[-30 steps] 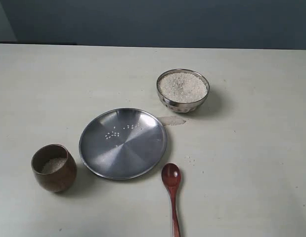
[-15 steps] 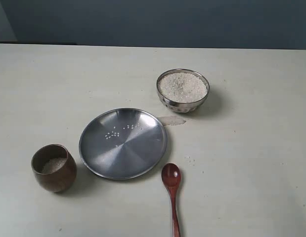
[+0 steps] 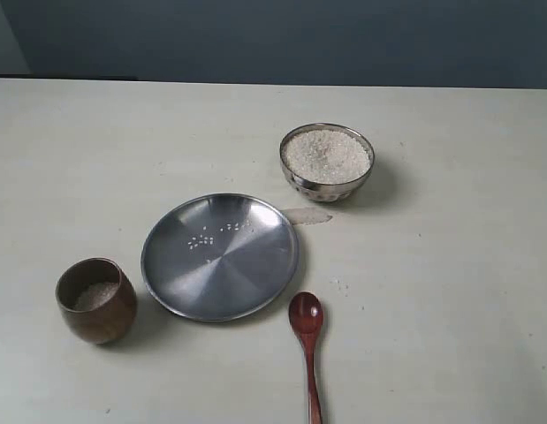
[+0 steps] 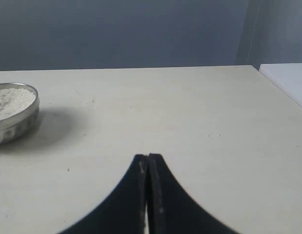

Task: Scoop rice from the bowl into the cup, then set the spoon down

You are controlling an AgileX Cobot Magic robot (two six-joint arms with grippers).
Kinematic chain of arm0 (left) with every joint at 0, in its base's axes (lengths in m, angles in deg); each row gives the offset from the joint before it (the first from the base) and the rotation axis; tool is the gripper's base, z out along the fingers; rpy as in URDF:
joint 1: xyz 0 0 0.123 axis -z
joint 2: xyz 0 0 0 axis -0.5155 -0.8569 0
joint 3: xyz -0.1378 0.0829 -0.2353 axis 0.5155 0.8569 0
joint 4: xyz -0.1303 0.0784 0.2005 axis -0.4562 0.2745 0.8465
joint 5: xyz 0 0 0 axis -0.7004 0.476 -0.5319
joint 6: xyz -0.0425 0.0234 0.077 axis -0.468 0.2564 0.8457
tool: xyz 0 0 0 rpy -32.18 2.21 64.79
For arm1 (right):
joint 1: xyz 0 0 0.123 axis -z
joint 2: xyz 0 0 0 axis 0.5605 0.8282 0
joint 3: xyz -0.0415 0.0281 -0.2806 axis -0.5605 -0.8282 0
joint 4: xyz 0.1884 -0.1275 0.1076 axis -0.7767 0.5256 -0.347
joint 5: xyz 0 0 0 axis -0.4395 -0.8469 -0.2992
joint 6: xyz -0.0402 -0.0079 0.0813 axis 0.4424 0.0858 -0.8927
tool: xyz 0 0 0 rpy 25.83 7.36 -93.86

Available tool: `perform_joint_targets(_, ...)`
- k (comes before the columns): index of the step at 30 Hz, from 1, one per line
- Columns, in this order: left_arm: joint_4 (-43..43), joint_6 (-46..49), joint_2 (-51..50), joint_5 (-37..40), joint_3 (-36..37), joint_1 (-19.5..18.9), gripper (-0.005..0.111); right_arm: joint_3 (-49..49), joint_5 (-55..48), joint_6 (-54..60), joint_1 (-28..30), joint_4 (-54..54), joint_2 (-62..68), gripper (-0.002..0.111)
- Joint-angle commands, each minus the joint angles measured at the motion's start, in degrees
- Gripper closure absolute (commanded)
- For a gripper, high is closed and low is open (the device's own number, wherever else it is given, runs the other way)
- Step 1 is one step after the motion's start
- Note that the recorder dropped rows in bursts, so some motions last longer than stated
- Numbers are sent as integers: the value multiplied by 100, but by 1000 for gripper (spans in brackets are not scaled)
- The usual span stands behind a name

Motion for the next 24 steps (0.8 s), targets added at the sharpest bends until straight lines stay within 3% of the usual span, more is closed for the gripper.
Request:
perform_joint_targets(1, 88, 445, -539, 934, -637, -12, 106, -40, 45, 0, -10, 0, -35, 109)
perform_joint_targets(9, 373, 455, -1878, 2404, -1411, -2, 106, -40, 45, 0, -10, 0, -35, 109)
perform_joint_targets(16, -225, 424, -3305, 3376, -1544, -2, 106, -40, 62, 0, -10, 0, -35, 109)
perform_joint_targets(24, -349, 434, -4501, 3327, -1544, -2, 106, -40, 52, 0, -10, 0, -35, 109)
